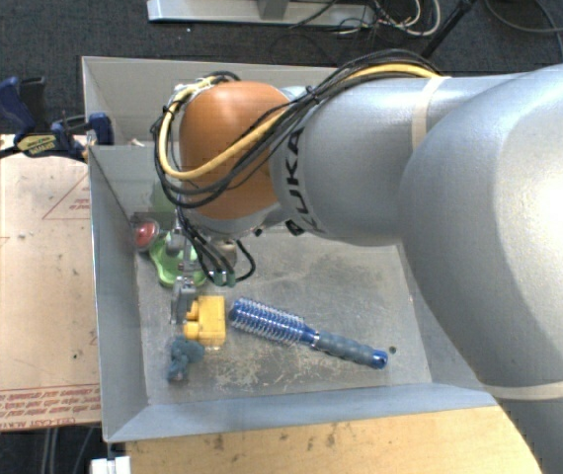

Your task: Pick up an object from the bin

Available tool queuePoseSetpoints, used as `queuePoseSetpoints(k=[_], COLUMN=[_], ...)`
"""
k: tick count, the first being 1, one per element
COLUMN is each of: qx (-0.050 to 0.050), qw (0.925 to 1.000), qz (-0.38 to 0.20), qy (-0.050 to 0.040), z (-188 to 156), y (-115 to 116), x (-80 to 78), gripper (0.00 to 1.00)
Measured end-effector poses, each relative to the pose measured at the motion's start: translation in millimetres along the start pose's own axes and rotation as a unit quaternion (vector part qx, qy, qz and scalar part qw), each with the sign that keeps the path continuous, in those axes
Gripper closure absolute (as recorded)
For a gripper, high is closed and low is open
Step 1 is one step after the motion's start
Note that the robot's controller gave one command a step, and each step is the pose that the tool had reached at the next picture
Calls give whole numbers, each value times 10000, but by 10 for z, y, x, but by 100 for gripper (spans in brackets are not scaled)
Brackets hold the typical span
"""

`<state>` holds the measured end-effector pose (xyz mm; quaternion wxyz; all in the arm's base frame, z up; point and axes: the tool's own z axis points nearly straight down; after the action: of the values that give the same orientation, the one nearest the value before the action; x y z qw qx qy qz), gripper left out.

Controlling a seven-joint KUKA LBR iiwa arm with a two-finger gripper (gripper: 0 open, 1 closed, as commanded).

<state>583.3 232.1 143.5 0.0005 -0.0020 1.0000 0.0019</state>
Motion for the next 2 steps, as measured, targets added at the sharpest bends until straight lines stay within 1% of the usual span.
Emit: queuePoseSetpoints(k=[1,2], qx=[33,38], qw=[9975,9965], qz=[699,829], qy=[23,6], z=[26,126], y=[-720,-1665], x=[510,515], gripper=[0,0])
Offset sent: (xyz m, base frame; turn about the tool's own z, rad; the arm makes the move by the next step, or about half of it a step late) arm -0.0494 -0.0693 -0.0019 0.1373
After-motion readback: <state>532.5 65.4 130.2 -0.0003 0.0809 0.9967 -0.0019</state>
